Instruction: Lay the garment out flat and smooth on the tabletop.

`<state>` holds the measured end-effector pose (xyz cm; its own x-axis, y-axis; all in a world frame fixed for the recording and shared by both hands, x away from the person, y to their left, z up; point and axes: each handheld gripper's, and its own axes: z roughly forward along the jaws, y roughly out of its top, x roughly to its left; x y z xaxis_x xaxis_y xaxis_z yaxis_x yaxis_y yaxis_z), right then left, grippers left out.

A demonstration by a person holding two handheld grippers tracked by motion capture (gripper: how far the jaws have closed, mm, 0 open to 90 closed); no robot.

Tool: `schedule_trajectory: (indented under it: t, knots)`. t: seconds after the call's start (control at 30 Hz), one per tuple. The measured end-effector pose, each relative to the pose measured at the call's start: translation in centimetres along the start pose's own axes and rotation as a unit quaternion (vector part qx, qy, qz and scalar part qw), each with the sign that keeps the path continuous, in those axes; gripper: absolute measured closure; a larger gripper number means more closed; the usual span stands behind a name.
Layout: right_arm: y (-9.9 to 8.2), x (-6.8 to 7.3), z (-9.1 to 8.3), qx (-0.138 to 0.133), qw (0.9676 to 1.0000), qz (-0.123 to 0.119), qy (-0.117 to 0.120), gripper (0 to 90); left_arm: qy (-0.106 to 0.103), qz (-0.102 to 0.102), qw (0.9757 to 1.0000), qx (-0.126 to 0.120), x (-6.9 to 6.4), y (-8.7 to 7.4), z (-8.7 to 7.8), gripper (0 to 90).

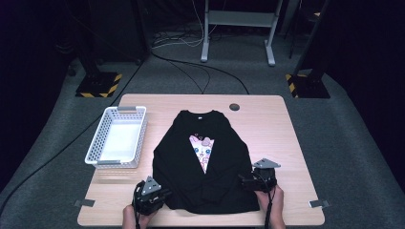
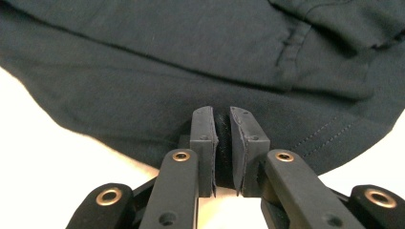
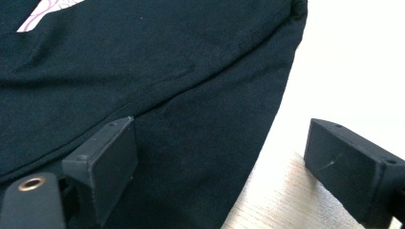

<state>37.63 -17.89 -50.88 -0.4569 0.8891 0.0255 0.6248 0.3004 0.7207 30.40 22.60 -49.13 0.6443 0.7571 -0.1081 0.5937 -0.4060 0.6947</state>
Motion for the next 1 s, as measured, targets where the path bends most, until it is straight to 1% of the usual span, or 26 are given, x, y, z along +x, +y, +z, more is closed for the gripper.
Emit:
schedule_trajectory:
  t: [0.03,0.07,0.1,0.13,0.17,0.2,0.27,0.3,0.37,0.4,0.47,0.5,0.53,0.57,0.63,0.73,0.77,0.8,0.83,0.9,1.0]
  knots:
    - [0.0,0.0,0.0,0.0,1.0,0.0,0.0,10.8,0.002,-0.002,1.0,0.002,0.2,-0.2,-0.3,79.0]
    - [0.0,0.0,0.0,0.0,1.0,-0.001,0.0,10.9,0.004,-0.009,1.0,0.001,0.3,-0.4,-0.6,77.0]
    - [0.0,0.0,0.0,0.0,1.0,-0.001,0.001,10.9,-0.001,-0.023,0.9997,-0.005,0.7,-0.7,-1.1,74.2]
    - [0.0,0.0,0.0,0.0,1.0,-0.001,0.001,10.9,-0.004,-0.032,0.9994,-0.013,1.0,-0.9,-1.5,72.7]
    - [0.0,0.0,0.0,0.0,1.0,-0.001,0.001,10.9,-0.004,-0.032,0.9994,-0.013,1.0,-0.9,-1.5,70.1]
    - [0.0,0.0,0.0,0.0,1.0,-0.001,0.001,10.9,-0.005,-0.038,0.9991,-0.018,1.2,-1.1,-2.0,70.1]
    - [0.0,0.0,0.0,0.0,1.0,0.0,0.001,11.0,-0.004,-0.048,0.9985,-0.027,1.6,-1.2,-2.7,61.4]
    - [0.0,0.0,0.0,0.0,1.0,0.0,0.001,11.0,-0.004,-0.05,0.9981,-0.035,1.8,-1.2,-3.3,54.3]
    - [0.1,0.0,0.1,-0.001,1.0,-0.001,0.001,11.0,0.004,-0.054,0.9976,-0.043,2.1,-1.0,-3.7,46.5]
    - [0.1,0.0,0.1,-0.001,1.0,-0.001,0.001,11.0,0.004,-0.055,0.9975,-0.045,2.2,-0.8,-3.8,43.8]
    - [0.1,0.0,0.1,-0.001,1.0,-0.001,0.001,11.1,0.011,-0.057,0.9971,-0.049,2.4,-0.4,-3.8,36.8]
    - [0.1,0.0,0.1,-0.001,1.0,-0.001,0.001,11.1,0.011,-0.057,0.9971,-0.049,2.4,-0.4,-3.8,34.9]
    - [0.1,0.0,0.1,-0.001,1.0,-0.001,0.001,11.1,0.015,-0.055,0.997,-0.053,2.6,0.1,-3.6,33.5]
    - [0.1,0.0,0.0,-0.001,1.0,-0.001,0.001,11.1,0.015,-0.055,0.997,-0.053,2.6,0.1,-3.6,31.9]
    - [0.0,-0.1,0.0,-0.001,1.0,-0.001,0.001,11.1,0.017,-0.049,0.9973,-0.052,2.7,1.3,-2.6,29.7]
    - [0.0,-0.1,0.0,-0.001,1.0,-0.001,0.001,11.2,0.019,-0.032,0.9983,-0.045,2.6,2.9,-0.9,27.0]
    - [0.0,-0.1,0.0,-0.001,1.0,-0.001,0.001,11.2,0.019,-0.032,0.9983,-0.045,2.6,2.9,-0.9,25.7]
    - [0.1,-0.1,0.0,-0.001,1.0,-0.001,0.001,11.2,0.023,-0.023,0.9987,-0.04,2.5,3.6,0.0,25.7]
    - [0.0,-0.1,0.0,-0.001,1.0,-0.001,0.001,11.2,0.032,-0.007,0.9989,-0.034,2.5,4.6,1.3,23.2]
    - [0.0,-0.1,0.0,-0.001,1.0,-0.001,0.001,11.4,0.04,-0.008,0.9988,-0.028,2.9,5.3,2.7,21.7]
    - [0.0,-0.1,0.0,-0.001,1.0,0.0,0.0,11.7,0.036,-0.017,0.9992,-0.012,3.5,6.0,4.7,18.0]
